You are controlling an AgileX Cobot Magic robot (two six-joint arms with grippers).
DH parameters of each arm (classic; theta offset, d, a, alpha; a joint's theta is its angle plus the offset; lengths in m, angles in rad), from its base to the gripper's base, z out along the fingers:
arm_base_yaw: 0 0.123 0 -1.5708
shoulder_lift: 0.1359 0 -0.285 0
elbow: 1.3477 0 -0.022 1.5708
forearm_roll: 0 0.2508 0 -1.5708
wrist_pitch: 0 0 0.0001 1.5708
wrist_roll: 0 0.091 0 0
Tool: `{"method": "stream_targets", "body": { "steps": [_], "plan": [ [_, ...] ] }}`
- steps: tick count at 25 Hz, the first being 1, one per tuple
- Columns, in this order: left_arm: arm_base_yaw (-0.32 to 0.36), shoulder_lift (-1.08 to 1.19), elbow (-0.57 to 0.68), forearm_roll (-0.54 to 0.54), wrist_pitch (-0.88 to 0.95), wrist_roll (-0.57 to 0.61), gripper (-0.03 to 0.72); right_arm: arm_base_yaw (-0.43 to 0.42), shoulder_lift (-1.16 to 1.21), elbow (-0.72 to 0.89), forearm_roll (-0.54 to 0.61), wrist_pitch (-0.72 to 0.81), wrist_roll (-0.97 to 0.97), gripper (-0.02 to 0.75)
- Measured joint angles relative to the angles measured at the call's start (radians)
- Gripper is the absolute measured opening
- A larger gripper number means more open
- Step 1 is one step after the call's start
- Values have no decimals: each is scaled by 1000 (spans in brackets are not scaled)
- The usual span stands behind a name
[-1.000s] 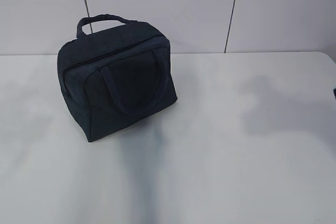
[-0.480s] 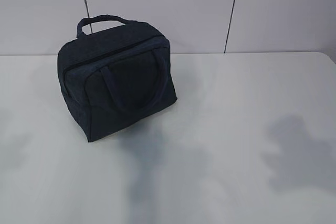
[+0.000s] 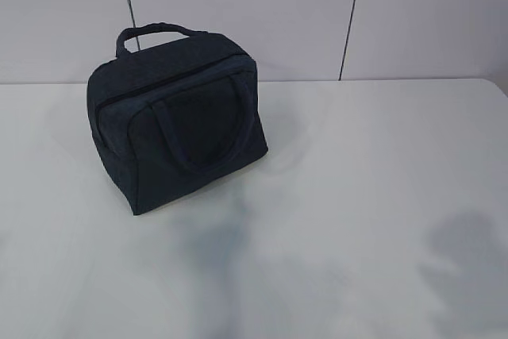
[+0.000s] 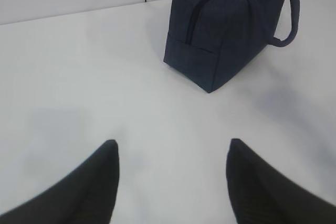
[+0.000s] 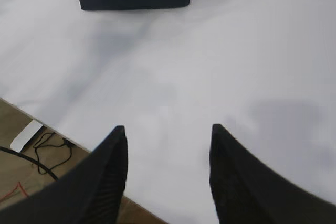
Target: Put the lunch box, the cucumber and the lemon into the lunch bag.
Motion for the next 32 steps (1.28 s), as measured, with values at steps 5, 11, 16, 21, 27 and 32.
{"method": "stream_targets", "body": {
  "steps": [5,11,16,21,27,32],
  "plan": [
    [0,-129,25,15,0,-30,465,0,-116,0,-19,16,44,367],
    [0,-146,26,41,-6,-61,463,0,-195,3,-110,73,134,367],
    [0,-146,40,64,-49,-64,458,0,-197,6,-172,97,150,367],
    [0,-146,77,77,-128,-65,453,0,-197,8,-194,103,152,367],
    [0,-146,77,77,-129,-65,439,0,-197,8,-249,103,196,367],
    [0,-146,36,83,-8,-65,429,0,-197,8,-259,103,209,367]
  ]
}}
